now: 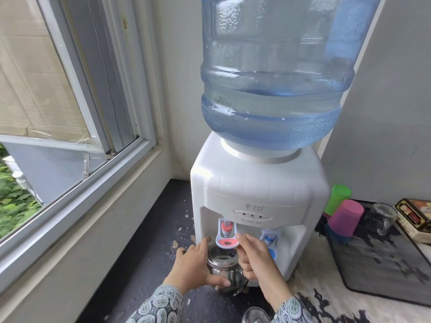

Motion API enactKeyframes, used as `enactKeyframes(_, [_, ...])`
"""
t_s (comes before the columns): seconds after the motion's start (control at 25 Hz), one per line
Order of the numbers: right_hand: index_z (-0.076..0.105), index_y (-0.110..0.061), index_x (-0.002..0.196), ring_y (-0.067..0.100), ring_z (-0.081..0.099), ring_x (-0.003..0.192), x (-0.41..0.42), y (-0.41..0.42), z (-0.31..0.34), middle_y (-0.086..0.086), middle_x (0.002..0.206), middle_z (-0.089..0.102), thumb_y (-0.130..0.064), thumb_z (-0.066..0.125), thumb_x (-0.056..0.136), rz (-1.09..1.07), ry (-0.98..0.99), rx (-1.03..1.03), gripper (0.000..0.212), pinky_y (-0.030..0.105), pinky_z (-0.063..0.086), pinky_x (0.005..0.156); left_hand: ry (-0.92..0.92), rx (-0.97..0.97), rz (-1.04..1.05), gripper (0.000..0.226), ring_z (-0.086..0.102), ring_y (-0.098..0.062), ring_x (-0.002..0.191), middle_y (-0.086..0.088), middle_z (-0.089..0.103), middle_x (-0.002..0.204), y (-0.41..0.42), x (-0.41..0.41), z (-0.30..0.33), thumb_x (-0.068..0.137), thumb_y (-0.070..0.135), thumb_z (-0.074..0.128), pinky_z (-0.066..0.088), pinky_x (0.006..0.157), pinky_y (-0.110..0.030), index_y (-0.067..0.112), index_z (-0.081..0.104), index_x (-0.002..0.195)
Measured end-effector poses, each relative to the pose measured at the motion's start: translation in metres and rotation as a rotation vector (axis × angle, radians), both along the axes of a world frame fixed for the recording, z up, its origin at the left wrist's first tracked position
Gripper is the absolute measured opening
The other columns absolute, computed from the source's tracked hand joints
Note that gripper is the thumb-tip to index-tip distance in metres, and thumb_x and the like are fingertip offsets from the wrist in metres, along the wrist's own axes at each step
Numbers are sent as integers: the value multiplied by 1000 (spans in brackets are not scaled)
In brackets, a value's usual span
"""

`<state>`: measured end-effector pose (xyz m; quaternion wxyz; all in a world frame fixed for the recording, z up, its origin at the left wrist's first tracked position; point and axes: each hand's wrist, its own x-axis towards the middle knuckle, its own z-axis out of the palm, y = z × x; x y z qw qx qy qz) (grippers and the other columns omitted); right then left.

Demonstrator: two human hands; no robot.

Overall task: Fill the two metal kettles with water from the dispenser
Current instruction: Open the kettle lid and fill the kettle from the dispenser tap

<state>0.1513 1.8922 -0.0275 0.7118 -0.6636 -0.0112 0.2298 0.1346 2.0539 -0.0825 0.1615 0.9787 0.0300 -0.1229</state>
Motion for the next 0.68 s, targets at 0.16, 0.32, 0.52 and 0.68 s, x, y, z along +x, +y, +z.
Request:
enactKeyframes(0.16, [37,-17,63,2,19,30,0,-1,1,-12,39,27,-29,49,93,12,-2,3,34,12,15,29,-2,-4,-2,135,40,-20,129,-1,45,140,0,0,1,34,91,38,15,112,-51,19,9,144])
enactKeyframes(0.32, [39,-17,67,2,19,33,-2,-3,2,-12,41,27,-29,49,93,31,-9,-19,31,13,16,29,4,-4,-2,134,41,-20,128,-1,47,138,-1,-1,2,32,92,37,14,112,-51,20,11,143])
enactKeyframes(0.52, [39,-16,69,3,20,34,-3,-5,5,-12,41,27,-28,49,93,60,-20,-38,29,13,16,31,5,-11,0,132,40,-20,129,-1,46,139,-1,-1,3,34,91,39,13,112,-52,20,11,142])
enactKeyframes(0.68, [39,-17,66,4,20,37,-6,-6,5,-11,43,29,-26,49,93,91,-16,-72,31,14,16,33,10,-6,1,129,41,-20,129,-1,47,138,-1,-1,2,41,88,48,12,113,-52,19,11,142])
